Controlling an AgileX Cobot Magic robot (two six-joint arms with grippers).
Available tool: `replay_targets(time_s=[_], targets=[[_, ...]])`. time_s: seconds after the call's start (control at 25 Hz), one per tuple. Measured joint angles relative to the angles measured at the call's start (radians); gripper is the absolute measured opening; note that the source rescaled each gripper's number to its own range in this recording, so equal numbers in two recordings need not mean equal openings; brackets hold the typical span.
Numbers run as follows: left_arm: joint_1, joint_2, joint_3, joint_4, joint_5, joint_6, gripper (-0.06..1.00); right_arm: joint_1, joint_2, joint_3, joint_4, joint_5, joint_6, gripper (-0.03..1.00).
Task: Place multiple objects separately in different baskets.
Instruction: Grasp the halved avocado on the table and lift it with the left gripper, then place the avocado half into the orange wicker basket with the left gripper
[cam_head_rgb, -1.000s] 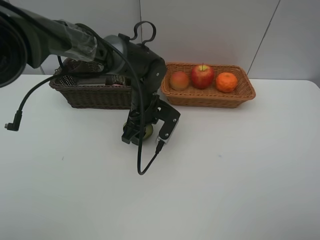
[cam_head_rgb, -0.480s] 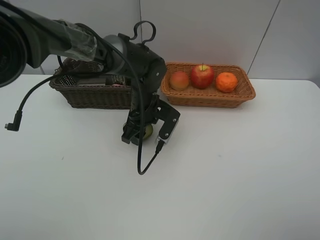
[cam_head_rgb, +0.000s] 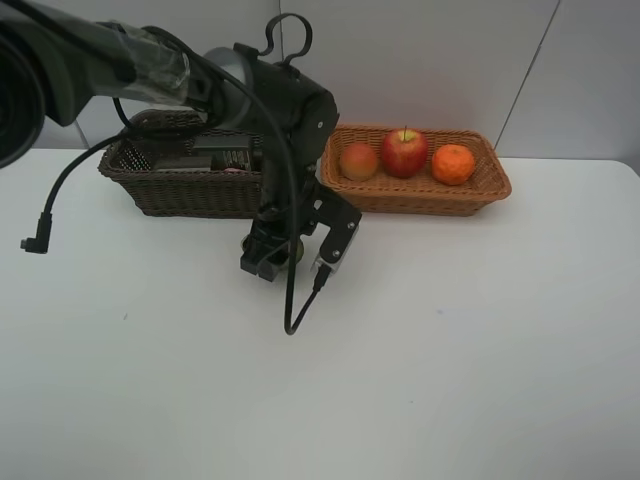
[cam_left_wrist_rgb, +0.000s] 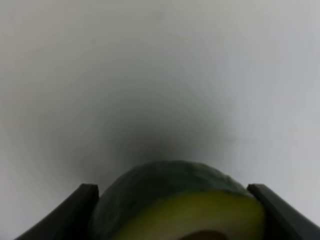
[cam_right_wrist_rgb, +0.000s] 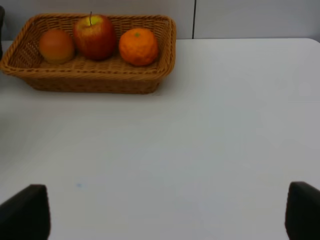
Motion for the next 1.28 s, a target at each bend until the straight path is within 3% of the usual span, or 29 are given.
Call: replay_targets(time_s=[0.24,0.64,0.84,1.28], targets=[[0.002,0.0,-0.126,-0.048,0.077,-0.111,0.78,0.0,0.0,0.0,0.0,0.0,0.0,1.0],[0.002,0.0,-0.299,-0.155,0.053,-0.292,0.78,0.0,0.0,0.0,0.0,0.0,0.0,1.0],[0.002,0.0,-0.348,-0.224,-0.069,-0.35,0.78,0.0,0.0,0.0,0.0,0.0,0.0,1.0],[-0.011,0.001,-0.351,-0.241,-0.434,-0.361,0.78,0.0,0.0,0.0,0.0,0.0,0.0,1.0]])
